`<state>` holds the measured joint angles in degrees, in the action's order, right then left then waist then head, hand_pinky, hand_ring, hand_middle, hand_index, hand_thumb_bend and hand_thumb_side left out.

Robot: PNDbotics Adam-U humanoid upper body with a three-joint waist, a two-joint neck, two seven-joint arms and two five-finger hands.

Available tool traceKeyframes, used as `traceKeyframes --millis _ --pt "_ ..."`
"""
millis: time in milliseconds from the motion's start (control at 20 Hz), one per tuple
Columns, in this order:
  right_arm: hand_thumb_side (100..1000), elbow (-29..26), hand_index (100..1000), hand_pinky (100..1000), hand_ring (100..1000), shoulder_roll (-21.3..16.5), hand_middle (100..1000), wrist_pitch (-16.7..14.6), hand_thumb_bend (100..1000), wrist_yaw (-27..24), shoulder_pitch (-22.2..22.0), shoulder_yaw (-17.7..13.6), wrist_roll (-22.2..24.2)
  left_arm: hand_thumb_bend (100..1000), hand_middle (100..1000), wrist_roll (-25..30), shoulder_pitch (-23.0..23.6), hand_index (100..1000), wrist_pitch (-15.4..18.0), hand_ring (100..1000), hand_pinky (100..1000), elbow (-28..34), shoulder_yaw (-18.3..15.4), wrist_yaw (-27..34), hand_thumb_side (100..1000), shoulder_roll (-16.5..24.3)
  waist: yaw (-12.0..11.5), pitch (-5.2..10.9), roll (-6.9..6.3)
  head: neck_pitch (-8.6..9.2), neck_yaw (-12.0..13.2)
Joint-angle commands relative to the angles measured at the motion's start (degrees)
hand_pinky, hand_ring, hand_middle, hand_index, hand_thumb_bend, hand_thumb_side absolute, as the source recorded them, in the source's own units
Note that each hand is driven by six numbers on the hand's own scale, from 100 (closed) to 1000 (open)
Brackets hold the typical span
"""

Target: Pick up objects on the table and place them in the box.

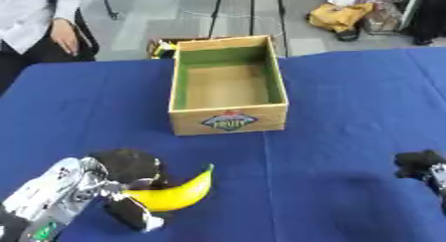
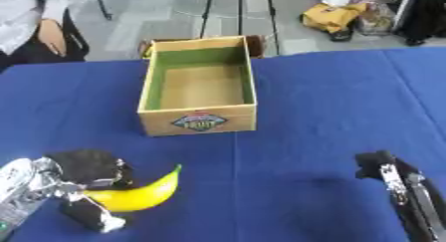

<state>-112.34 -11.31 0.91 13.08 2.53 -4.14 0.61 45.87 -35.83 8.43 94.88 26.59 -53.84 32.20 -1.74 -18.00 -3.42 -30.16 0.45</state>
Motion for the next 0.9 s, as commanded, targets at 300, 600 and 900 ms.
traceKeyframes --millis 300,600,900 --pt "999 -0.7 712 773 769 -0.3 483 0.0 100 0.6 0.4 0.0 0.2 180 532 -1.8 -0.3 698 0.1 598 394 -0.2 0.0 -1.5 703 0.7 -0.1 0.72 0.13 0.42 0.2" --pt "998 -0.7 712 773 770 -0.3 483 -0.1 100 0.6 0.4 0.0 0.3 100 510 -3.4 -0.2 676 -0.3 577 366 -0.4 0.0 -2.0 679 0.7 -0.3 0.67 0.24 0.59 0.2" --pt "998 -0.6 712 773 771 -0.3 483 -0.1 100 0.6 0.4 0.0 0.3 100 495 -4.3 -0.1 656 -0.4 562 350 -0.2 -0.2 -2.3 657 0.8 -0.3 0.66 0.31 0.65 0.2"
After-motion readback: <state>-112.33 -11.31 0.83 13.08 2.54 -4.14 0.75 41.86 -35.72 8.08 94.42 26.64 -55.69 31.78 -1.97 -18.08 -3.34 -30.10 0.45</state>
